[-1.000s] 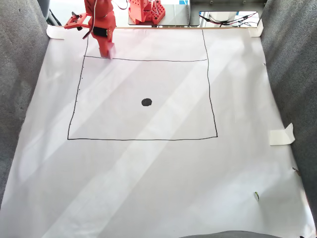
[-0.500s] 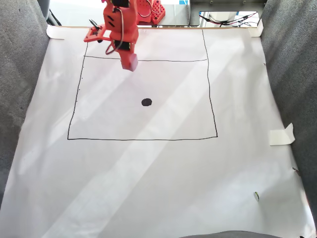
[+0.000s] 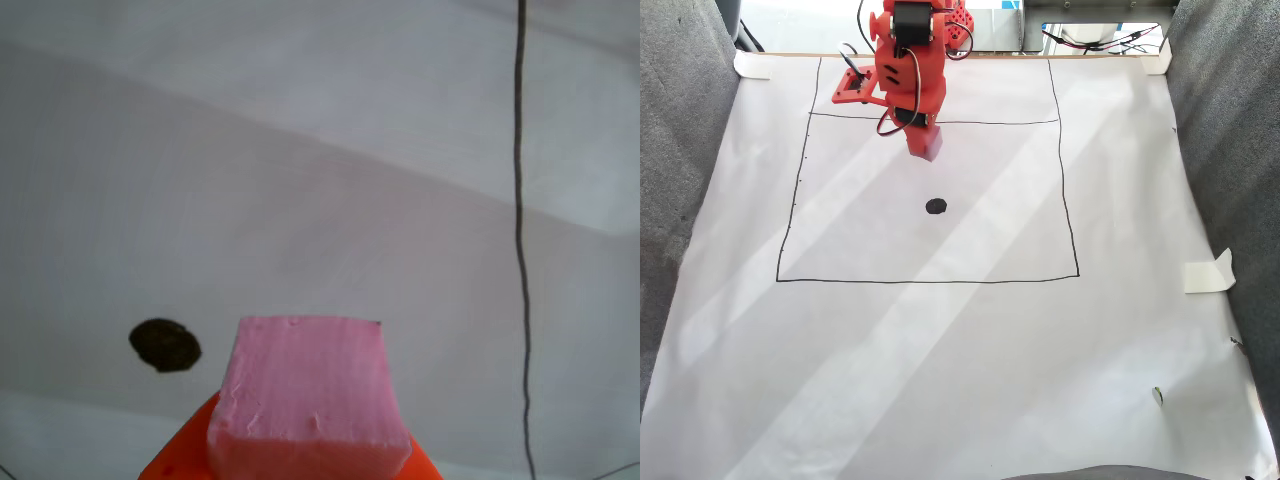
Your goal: Grasp the colored block, Place it on the black dot, and then return the arm to the default position.
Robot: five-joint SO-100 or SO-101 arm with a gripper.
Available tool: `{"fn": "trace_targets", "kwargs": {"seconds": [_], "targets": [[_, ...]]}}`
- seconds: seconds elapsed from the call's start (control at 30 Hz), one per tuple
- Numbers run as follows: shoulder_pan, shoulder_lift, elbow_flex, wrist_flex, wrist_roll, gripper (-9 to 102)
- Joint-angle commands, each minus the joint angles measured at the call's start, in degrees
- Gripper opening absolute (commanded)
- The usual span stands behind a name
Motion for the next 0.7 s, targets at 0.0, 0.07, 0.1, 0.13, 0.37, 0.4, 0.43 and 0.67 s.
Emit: {"fn": "trace_targets", "kwargs": {"seconds": [0.0, 0.07, 0.1, 0.13, 0.37, 0.4, 0.43, 0.67], "targets": [[-1.14, -2.37, -10.72, 3.78, 0.88, 0], [-1.41, -6.59, -16.96, 5.62, 1.32, 0], [-1.58, -8.70, -20.30, 6.59, 1.32, 0], [-1.67, -10.72, -23.38, 7.56, 1.32, 0], [-1.67, -22.94, -43.24, 12.04, 0.26, 0], [-1.58, -24.87, -46.93, 13.01, -0.18, 0], [-1.58, -26.63, -50.62, 13.97, -0.53, 0], [-1.93, -35.77, -68.38, 18.02, -1.05, 0]]}}
